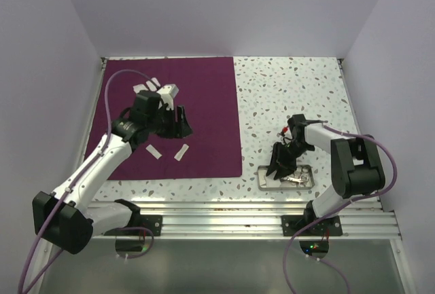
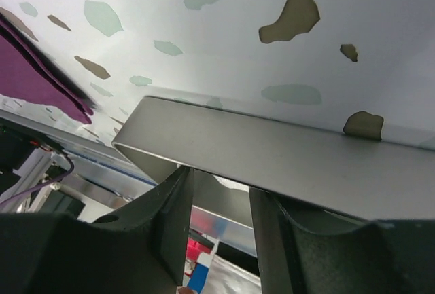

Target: Prepare the surgical pack

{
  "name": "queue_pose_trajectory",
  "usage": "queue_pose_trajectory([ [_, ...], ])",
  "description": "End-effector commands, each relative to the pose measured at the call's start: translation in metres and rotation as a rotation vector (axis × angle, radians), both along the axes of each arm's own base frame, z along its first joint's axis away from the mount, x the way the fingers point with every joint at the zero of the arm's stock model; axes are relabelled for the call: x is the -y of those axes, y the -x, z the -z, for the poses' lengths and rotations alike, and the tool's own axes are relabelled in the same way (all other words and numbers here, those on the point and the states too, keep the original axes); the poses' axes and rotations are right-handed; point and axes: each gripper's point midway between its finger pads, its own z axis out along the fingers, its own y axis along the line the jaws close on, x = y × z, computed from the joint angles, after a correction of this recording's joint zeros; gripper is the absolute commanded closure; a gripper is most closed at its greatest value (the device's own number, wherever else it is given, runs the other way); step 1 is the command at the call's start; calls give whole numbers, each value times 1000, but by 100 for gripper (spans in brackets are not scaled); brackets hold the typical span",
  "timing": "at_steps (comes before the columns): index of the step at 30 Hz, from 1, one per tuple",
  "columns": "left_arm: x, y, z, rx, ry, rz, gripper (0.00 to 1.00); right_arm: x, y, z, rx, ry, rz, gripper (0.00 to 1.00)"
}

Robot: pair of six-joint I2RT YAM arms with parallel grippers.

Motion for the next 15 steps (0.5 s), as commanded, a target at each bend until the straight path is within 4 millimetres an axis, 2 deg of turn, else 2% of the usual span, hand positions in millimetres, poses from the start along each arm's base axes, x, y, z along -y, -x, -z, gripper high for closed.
queue_pose_trajectory([
  [1, -14, -10, -14, -43, 12, -109, 36, -6, -13, -4, 56, -29, 1, 57],
  [5, -26, -25, -15, -99, -3, -227, 36, -8, -14, -23, 86, -49, 6, 53],
  [6, -26, -31, -23, -87, 4, -241, 36, -7, -11, -32, 96, -46, 0, 52],
  [9, -28, -48, -31, -86, 17, -305, 35, -4, -19, -60, 161, -32, -24, 46],
  [11, -31, -60, -33, -100, 16, -363, 34, -2, -21, -69, 185, -32, -50, 45],
  [13, -38, -67, -30, -127, 3, -419, 33, -2, -23, -82, 206, -31, -67, 44],
  [15, -50, -82, -26, -145, -11, -499, 32, 0, -25, -90, 224, -12, -97, 43],
])
